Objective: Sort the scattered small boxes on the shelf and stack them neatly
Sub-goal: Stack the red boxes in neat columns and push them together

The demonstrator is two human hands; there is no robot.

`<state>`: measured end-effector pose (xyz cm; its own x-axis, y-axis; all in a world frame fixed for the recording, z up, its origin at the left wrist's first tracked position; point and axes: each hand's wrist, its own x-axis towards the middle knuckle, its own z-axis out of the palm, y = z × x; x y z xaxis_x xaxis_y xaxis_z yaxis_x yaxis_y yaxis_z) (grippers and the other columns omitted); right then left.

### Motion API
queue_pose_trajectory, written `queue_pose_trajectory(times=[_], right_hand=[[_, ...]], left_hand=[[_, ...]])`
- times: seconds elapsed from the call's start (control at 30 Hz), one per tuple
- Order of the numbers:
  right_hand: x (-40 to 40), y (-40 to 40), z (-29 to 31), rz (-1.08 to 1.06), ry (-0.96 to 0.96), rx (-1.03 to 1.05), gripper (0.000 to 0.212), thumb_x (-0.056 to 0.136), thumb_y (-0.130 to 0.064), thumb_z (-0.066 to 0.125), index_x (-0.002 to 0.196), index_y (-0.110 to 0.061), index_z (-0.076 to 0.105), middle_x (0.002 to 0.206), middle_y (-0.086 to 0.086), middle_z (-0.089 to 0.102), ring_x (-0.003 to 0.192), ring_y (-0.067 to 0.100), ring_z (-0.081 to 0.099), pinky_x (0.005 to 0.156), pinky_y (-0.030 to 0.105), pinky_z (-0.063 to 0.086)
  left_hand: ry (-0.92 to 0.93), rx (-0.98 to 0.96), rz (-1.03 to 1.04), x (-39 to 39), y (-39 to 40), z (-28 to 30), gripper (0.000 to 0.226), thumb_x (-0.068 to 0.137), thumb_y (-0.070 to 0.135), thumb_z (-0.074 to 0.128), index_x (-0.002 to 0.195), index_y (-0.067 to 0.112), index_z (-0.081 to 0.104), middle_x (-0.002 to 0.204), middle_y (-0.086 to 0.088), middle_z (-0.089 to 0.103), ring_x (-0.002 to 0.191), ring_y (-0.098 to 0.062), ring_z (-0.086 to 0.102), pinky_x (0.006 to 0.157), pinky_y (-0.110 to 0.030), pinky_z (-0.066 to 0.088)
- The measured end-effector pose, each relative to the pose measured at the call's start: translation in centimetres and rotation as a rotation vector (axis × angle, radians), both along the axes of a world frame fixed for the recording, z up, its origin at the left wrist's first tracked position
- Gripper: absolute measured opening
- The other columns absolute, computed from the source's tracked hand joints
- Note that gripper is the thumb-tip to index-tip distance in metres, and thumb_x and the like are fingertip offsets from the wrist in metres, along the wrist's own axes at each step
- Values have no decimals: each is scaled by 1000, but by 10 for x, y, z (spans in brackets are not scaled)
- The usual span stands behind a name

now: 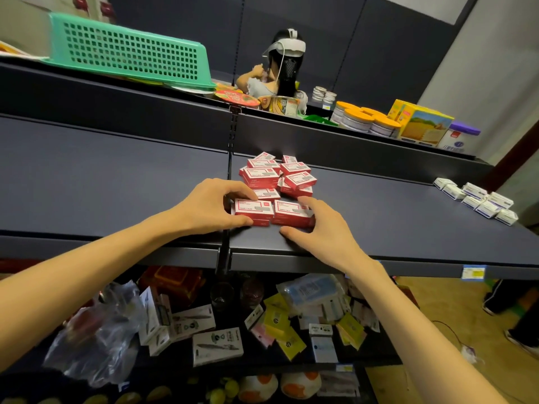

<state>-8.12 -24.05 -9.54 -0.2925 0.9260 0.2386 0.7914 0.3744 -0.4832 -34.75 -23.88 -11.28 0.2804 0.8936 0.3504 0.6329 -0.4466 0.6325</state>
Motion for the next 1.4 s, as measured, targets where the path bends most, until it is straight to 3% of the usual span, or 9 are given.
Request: queue_pose_trajectory(times=[0.1,0.23,0.47,0.67,0.83,1.17,1.4], right_hand=[[7,9,4,62,47,-54,65,86,-40,75,142,-25,48,134,-5,59,107,5,57,90,22,49],[15,25,8,118,33,-144,55,85,-41,76,135,-27,56,128,-6,61,106,9,60,86,22,51],[23,36,24,252,81,-345,49,82,-30,81,128,-29,63,117,-15,64,103,0,62,77,14,50],[17,37,14,275,114,-311,53,81,-39,79,130,-30,62,123,-12,63,109,6,61,86,19,52],[14,35,10,276,140,-255,51,82,-38,78,129,-26,62,117,-14,63,107,2,60,81,13,50],[14,31,4,296,234,-248,50,84,-35,77,131,-27,62,121,-14,63,110,1,60,85,16,53],[11,33,-1,304,250,-239,54,83,-37,78,133,-27,61,127,-9,63,115,7,60,93,26,55]], left_hand=[[-8,-18,0,0,1,1,52,78,42,81,126,28,64,123,8,67,110,-12,64,88,-26,58],[-23,-47,-7,-1,2,1,50,79,39,82,125,29,63,123,10,65,110,-11,64,87,-24,58],[-73,-136,-53,-3,5,3,53,77,39,81,127,31,63,121,17,64,115,-7,62,84,-20,57],[-33,-134,-54,-2,4,3,54,77,42,81,126,33,60,126,14,64,116,-8,62,92,-27,57],[-20,-111,-55,2,4,4,59,73,49,81,125,32,59,126,13,66,117,-10,63,94,-33,58],[-3,-137,-51,3,5,6,59,77,42,83,131,33,59,128,15,63,116,-8,61,96,-32,57],[33,-123,-48,5,3,7,57,79,42,80,132,31,60,129,12,62,115,-9,60,96,-30,55]])
